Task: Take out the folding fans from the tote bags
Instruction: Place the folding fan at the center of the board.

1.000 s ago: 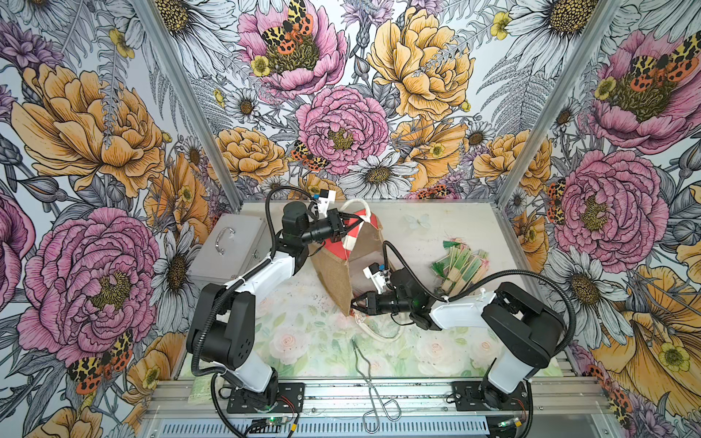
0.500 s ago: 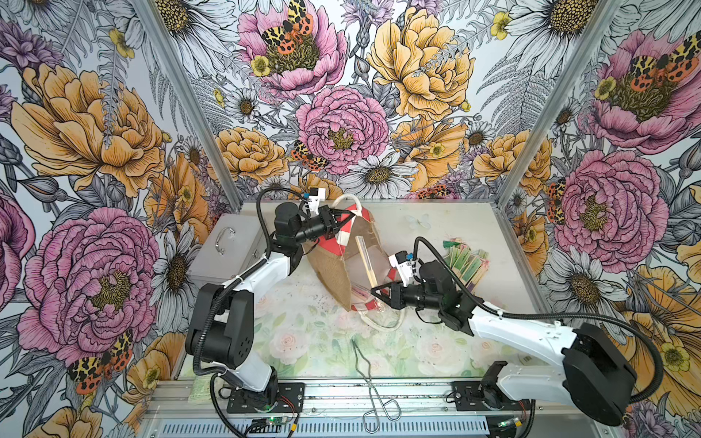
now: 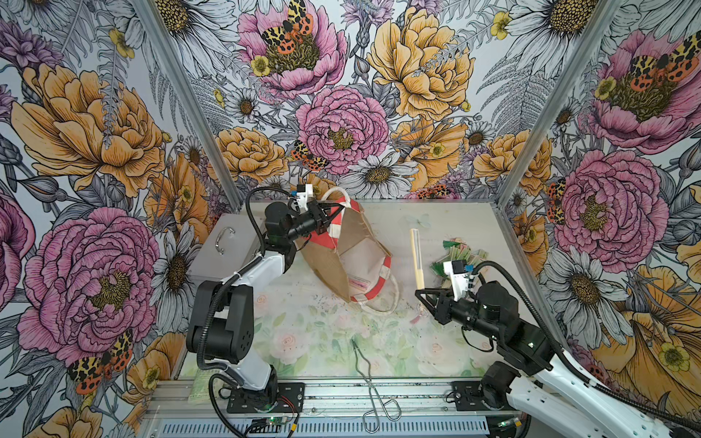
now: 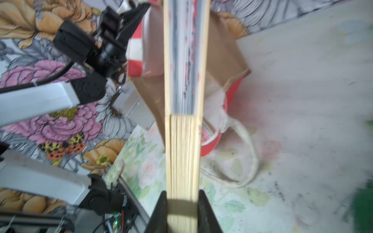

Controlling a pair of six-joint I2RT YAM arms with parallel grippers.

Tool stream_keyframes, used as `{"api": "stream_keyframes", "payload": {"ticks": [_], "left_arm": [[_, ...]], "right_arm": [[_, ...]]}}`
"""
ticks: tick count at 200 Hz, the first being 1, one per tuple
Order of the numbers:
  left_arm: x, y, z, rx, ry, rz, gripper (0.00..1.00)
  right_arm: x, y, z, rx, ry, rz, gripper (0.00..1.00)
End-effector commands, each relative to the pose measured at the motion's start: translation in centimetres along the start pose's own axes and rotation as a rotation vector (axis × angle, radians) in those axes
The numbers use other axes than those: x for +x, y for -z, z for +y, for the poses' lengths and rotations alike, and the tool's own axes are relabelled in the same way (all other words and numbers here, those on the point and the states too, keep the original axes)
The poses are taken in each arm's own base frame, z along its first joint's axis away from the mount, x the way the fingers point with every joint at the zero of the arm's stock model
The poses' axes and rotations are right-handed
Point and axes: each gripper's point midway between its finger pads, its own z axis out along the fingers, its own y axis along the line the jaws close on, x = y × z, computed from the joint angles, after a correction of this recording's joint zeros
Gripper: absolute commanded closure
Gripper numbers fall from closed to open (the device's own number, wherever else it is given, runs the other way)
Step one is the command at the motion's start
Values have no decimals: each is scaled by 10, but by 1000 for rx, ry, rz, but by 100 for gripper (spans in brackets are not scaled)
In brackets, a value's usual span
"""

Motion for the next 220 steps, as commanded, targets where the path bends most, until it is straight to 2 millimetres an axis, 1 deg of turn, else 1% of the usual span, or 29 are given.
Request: {"api": "stream_keyframes", "payload": {"ticks": [1, 14, 27, 50, 64, 75, 100, 107, 126, 144, 147, 150, 159, 185, 199, 220], "left_arm": [[0, -3, -23, 68, -56, 22, 100], [3, -5, -25, 75, -59, 39, 100], [4, -7, -28, 83, -63, 53, 100], [9, -11, -33, 94, -68, 76, 100], [12, -14, -37, 103, -75, 87, 100], [14, -15, -39, 107, -78, 95, 100], [17, -17, -43, 116, -86, 107, 100], [18, -17, -43, 117, -87, 109, 100], [22, -21, -45, 124, -90, 135, 100], [26, -24, -45, 129, -91, 155, 100], [26, -24, -45, 129, -91, 156, 100], [26, -25, -45, 130, -92, 158, 100], [26, -26, -44, 128, -90, 157, 100], [27, -30, -41, 126, -84, 160, 100], [28, -32, -38, 122, -77, 163, 100], [28, -35, -35, 118, -71, 162, 100]], "right_arm": [[-21, 22, -65, 364, -65, -94, 100], [-27, 25, -90, 478, -100, -93, 100], [-32, 22, -110, 558, -124, -70, 100], [-35, 10, -149, 694, -158, 1, 100], [-31, 1, -173, 774, -171, 68, 100], [-29, -3, -189, 827, -176, 105, 100], [-22, -11, -215, 891, -190, 175, 100], [-21, -12, -220, 895, -201, 189, 92], [-17, -16, -229, 889, -213, 218, 63], [-22, -16, -222, 851, -184, 219, 46], [-24, -16, -220, 841, -180, 215, 40], [-26, -15, -217, 831, -174, 209, 37], [-34, -11, -208, 803, -155, 178, 32], [-60, 4, -169, 675, -69, 64, 30], [-74, 5, -131, 505, 43, -4, 32], [-85, 9, -74, 256, 188, -110, 35]]}}
